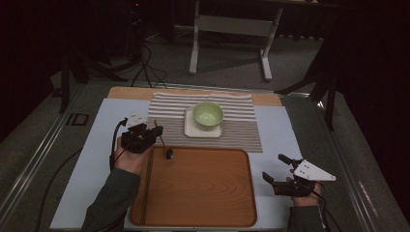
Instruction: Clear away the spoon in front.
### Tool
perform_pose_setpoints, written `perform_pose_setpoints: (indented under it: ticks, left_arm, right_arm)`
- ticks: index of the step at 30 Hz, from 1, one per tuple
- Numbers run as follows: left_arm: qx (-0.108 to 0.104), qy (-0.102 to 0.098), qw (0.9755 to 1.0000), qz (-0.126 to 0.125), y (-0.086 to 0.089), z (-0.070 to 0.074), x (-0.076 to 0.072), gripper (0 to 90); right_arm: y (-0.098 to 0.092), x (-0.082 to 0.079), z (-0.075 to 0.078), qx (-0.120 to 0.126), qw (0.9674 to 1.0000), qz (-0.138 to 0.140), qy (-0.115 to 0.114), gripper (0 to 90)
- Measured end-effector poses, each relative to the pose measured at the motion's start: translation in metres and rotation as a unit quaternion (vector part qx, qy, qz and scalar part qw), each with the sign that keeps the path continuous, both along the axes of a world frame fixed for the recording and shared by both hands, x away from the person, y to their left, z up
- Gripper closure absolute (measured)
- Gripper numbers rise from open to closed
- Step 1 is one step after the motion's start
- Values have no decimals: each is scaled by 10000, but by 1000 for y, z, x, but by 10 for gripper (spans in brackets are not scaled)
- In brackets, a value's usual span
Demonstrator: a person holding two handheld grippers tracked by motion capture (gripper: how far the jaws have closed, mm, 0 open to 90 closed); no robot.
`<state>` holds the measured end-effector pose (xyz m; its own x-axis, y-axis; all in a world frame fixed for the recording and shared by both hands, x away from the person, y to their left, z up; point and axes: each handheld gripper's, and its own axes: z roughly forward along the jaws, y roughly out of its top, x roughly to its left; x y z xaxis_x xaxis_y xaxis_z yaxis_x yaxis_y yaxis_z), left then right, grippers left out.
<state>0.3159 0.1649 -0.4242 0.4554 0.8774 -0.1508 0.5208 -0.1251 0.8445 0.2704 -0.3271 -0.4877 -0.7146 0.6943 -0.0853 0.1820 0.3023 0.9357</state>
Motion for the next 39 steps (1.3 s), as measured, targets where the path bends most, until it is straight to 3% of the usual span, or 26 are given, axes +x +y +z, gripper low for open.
perform_pose_setpoints:
  ticks: [6, 8, 11, 14, 20, 24, 26, 32, 39]
  left_arm:
    - [-26, 104, 9999, 53, 7, -1, -11, 900]
    - [-79, 304, 9994, 141, 11, -3, -19, 900]
    - [-82, 405, 9990, 154, 10, -4, -18, 900]
    - [33, 574, 9982, 172, 7, -11, -11, 900]
    - [-150, 652, 9978, 27, 1, -26, 12, 890]
    - [-298, 685, 9972, -2, 2, -30, 17, 887]
    - [-257, 987, 9946, -205, 1, -42, 20, 858]
    - [-247, 1271, 9910, -326, -6, -68, 12, 828]
    - [-91, 1368, 9899, -368, -9, -82, -4, 811]
  right_arm:
    - [0, 0, 0, -1, 10000, -3, 4, 108]
    - [0, 0, 0, 6, 10000, -3, 11, 107]
    - [1, 0, 0, -4, 10000, -9, 31, 107]
    - [1, 0, 0, -6, 10000, -6, 26, 107]
    - [1, 1, 0, -12, 10000, 5, 20, 107]
    - [1, 1, 0, -17, 10000, 18, 24, 107]
    - [0, 1, 0, -8, 10000, 3, 22, 107]
    - [1, 1, 0, -15, 10000, 10, 32, 107]
    - [1, 0, 0, -18, 10000, 17, 18, 107]
